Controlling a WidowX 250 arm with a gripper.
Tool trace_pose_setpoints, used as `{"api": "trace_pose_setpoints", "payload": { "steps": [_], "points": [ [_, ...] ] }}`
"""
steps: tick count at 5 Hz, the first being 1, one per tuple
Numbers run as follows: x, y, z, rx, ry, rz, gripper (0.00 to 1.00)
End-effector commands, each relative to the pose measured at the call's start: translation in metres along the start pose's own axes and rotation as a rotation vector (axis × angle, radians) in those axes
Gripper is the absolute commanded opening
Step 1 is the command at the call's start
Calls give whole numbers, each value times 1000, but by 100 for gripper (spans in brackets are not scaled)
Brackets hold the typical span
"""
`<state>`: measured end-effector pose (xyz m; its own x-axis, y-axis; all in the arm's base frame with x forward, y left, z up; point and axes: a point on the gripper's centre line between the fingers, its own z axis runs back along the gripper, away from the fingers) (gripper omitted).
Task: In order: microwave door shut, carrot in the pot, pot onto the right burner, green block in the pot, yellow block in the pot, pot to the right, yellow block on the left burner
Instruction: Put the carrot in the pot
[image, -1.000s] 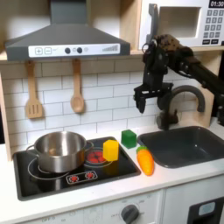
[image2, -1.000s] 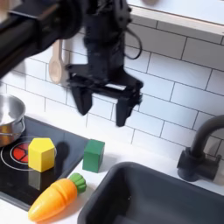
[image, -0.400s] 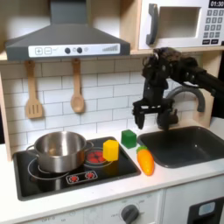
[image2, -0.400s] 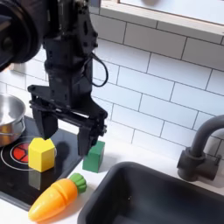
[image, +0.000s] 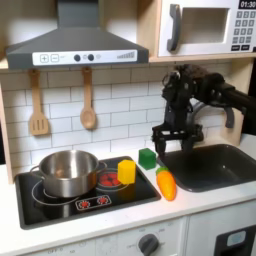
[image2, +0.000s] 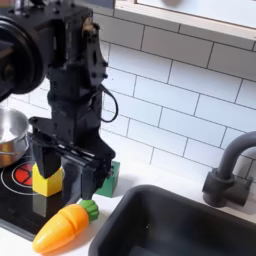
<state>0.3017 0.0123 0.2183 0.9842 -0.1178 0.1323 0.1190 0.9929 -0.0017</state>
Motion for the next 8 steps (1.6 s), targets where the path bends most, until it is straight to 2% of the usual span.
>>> {"api": "trace_pose_setpoints", "payload": {
  "steps": [1, 2, 4, 5, 8],
  "points": [
    [-1, -5, -16, -1, 27, -12, 100],
    [-2, -8, -19, -5, 36, -47, 100],
    [-10, -1, -28, 20, 64, -72, 100],
    [-11, 0, -30, 54, 81, -85, 100],
    [-10, 1, -28, 50, 72, -78, 100]
  ]
}}
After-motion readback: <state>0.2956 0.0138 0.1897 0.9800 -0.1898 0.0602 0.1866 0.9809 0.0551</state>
